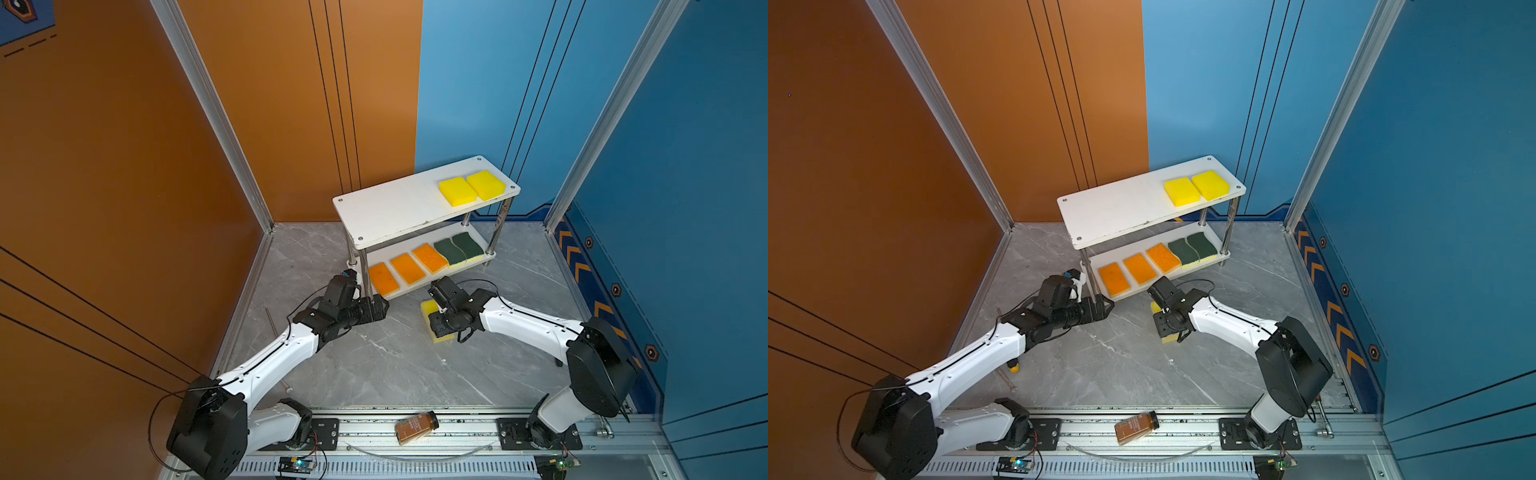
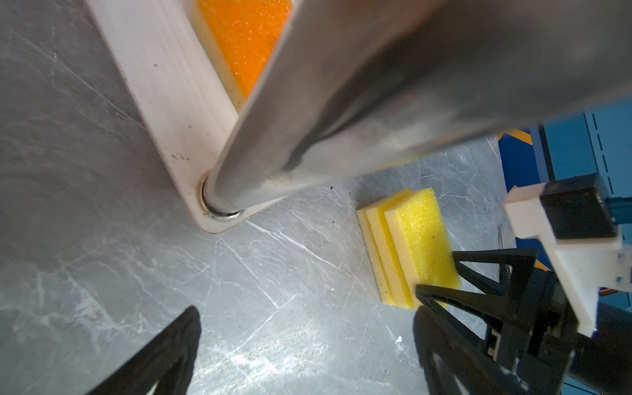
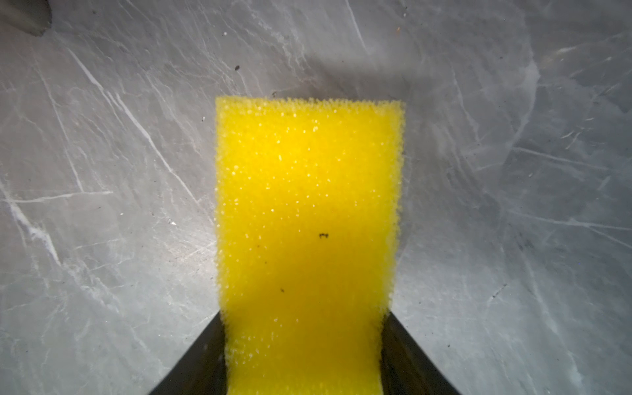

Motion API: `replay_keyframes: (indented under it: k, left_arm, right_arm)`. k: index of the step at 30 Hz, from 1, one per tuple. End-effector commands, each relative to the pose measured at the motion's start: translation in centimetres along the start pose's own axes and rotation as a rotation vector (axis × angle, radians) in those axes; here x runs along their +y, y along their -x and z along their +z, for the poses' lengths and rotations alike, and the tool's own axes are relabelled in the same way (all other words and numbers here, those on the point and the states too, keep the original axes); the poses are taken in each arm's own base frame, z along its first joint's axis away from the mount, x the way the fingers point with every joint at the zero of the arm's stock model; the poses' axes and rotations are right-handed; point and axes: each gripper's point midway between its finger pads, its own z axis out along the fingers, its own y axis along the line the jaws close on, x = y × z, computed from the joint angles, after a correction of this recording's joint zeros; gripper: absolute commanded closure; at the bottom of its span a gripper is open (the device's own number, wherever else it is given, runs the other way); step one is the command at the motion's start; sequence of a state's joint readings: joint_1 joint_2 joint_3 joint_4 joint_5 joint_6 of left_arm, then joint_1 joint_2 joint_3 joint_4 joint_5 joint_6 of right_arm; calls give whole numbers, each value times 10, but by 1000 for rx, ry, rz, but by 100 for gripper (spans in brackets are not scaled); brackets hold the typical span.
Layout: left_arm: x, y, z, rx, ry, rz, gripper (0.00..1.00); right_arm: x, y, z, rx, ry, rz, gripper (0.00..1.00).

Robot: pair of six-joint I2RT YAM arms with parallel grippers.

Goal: Arrange cleaning sponges on a shelf
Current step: Pick up the cleaning sponge, then place the cleaning sponge at the shelf.

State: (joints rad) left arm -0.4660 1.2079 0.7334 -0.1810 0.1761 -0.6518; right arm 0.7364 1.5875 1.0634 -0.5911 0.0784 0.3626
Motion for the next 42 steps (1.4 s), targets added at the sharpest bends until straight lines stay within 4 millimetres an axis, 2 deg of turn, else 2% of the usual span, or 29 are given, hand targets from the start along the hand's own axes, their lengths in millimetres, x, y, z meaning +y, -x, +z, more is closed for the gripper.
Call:
replay_keyframes:
  k: [1, 6, 11, 12, 22, 30, 37, 42]
  left_arm:
    - [-7, 4, 1, -14, -19, 10, 2]
    - [-6, 4, 1, -13, -17, 13, 2]
    - [-5, 3, 3, -9, -11, 13, 2]
    - [-4, 3, 4, -7, -12, 13, 2]
    - [-4, 1, 3, -2, -12, 18, 2]
    - [-2, 1, -1, -8, -8, 22, 2]
    - [-4, 3, -3, -12, -17, 25, 2]
    - [-4, 2, -5, -14, -19, 26, 2]
  right_arm:
    - [3, 12, -16, -35, 35, -6, 41]
    - [1, 14, -29, -28, 48, -26, 42]
    - [6, 22, -58, -30, 85, -75, 43]
    - [-2, 26, -63, -35, 84, -60, 44]
    - [-13, 60, -136, -132, 129, -90, 44]
    - [-38, 87, -202, -253, 76, -106, 45]
    - [-40, 118, -259, -418, 82, -121, 45]
    - [-41, 136, -292, -516, 73, -135, 45]
